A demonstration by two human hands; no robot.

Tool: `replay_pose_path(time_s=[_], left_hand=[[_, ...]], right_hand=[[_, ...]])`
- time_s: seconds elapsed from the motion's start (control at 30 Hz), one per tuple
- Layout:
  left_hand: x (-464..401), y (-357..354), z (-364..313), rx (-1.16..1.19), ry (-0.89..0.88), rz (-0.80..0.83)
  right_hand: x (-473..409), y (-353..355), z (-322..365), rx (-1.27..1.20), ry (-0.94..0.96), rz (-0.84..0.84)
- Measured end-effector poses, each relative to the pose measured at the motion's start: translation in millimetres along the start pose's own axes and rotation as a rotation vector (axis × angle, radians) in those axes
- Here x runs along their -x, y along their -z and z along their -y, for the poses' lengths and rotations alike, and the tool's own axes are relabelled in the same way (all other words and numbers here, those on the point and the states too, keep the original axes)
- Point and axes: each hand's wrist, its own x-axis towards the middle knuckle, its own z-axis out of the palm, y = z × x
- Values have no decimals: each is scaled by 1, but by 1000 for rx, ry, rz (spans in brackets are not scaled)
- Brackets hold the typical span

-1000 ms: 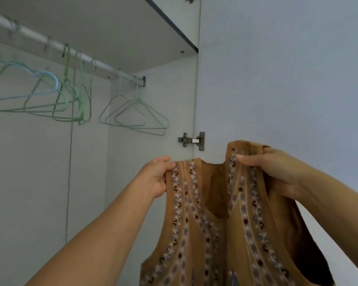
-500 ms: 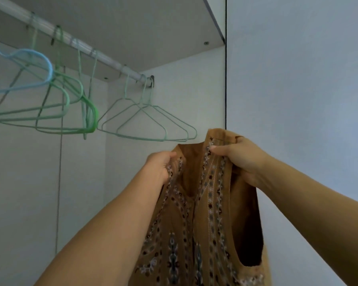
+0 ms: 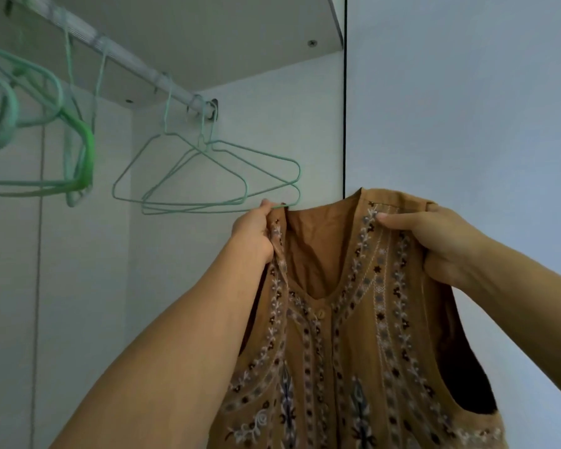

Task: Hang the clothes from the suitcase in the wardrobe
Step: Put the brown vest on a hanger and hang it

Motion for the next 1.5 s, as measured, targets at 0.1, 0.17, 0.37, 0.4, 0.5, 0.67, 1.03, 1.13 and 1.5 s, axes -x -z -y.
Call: replay_pose_path(time_s=[0.1,0.17,0.37,0.4,0.5,0.67,1.03,1.13,1.5], left_hand=[[8,7,-10,-49,15,39],[10,13,-17,-70,10,46],[18,17,-35,-91,-22,85],[21,17,-37,-88,-25,91],[26,15,-42,-82,-34,112],[31,17,-43,-107,-12,110],[36,20,-37,-122,-11,156],[37,26,-35,-107,-12,155],[46,46,-32,-231,42,112]], right_hand=[[-2,-11,1,-1,3,18],[-6,-24,4,-8,17,45],[-28,-82,15,-51,79,80],[-32,-90,15,-56,97,87],[-37,-107,17,-8,153,87],[-42,-114,30,0,149,26],[-61,-124,38,738,424,-203],[-63,-120,33,712,433,-297],[-54,-142,43,635,544,-372]])
